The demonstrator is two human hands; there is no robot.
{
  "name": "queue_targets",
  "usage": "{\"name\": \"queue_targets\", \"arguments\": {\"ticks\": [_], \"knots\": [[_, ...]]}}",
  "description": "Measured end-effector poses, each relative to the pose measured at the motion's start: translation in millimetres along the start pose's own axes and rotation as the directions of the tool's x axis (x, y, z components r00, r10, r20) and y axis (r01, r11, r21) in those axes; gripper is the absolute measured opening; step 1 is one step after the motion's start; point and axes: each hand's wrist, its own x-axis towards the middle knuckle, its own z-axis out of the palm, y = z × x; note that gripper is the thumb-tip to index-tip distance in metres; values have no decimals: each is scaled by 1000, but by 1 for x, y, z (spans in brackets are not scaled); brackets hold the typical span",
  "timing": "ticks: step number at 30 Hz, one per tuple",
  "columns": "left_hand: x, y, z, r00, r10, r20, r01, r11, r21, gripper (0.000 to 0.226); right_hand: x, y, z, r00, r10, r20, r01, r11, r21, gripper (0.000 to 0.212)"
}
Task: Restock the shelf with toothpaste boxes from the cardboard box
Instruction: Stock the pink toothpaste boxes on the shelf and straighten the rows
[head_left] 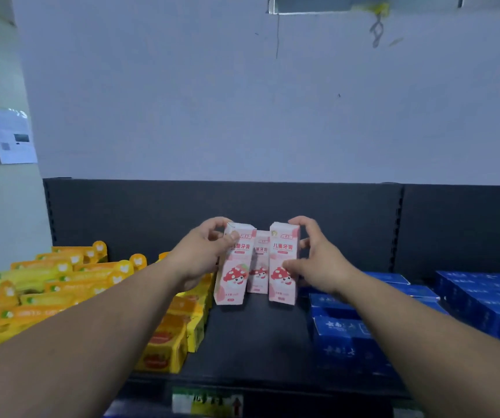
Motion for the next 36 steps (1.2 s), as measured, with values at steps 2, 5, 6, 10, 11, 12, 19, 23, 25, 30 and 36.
{"name": "queue_targets", "arguments": {"ticks": [2,5,6,10,11,12,19,23,25,30,36], "knots": [[7,-3,-8,999,-7,43,6,1000,26,23,5,5,4,999,33,2,-33,999,-3,63],[15,-9,-17,994,-31,108,27,999,41,23,12,13,13,998,65,13,-65,998,25,58],[16,-12,-20,991,-43,130,37,998,47,22,14,15,17,997,70,24,-71,997,25,56],[20,-20,-25,979,-82,188,69,995,72,24,19,19,30,993,103,55,-104,995,1,53],[21,-21,-26,977,-84,194,70,994,80,24,21,18,32,993,111,50,-111,994,5,54],[22,-22,-27,977,-85,196,69,994,87,25,22,17,33,992,116,43,-117,993,10,54],[24,-29,-27,984,-72,162,55,993,108,20,26,10,48,990,137,-19,-136,990,47,50],[24,-30,-29,985,-94,144,84,994,72,22,32,9,60,992,122,-28,-122,992,20,52],[23,-30,-28,984,-100,144,92,994,62,22,35,9,63,991,127,-35,-127,992,0,55],[21,-28,-26,982,-110,155,106,994,33,24,37,10,65,988,134,-74,-137,990,-38,58],[20,-30,-28,978,-112,174,107,993,41,32,32,5,69,989,108,-103,-118,989,-94,55]]}}
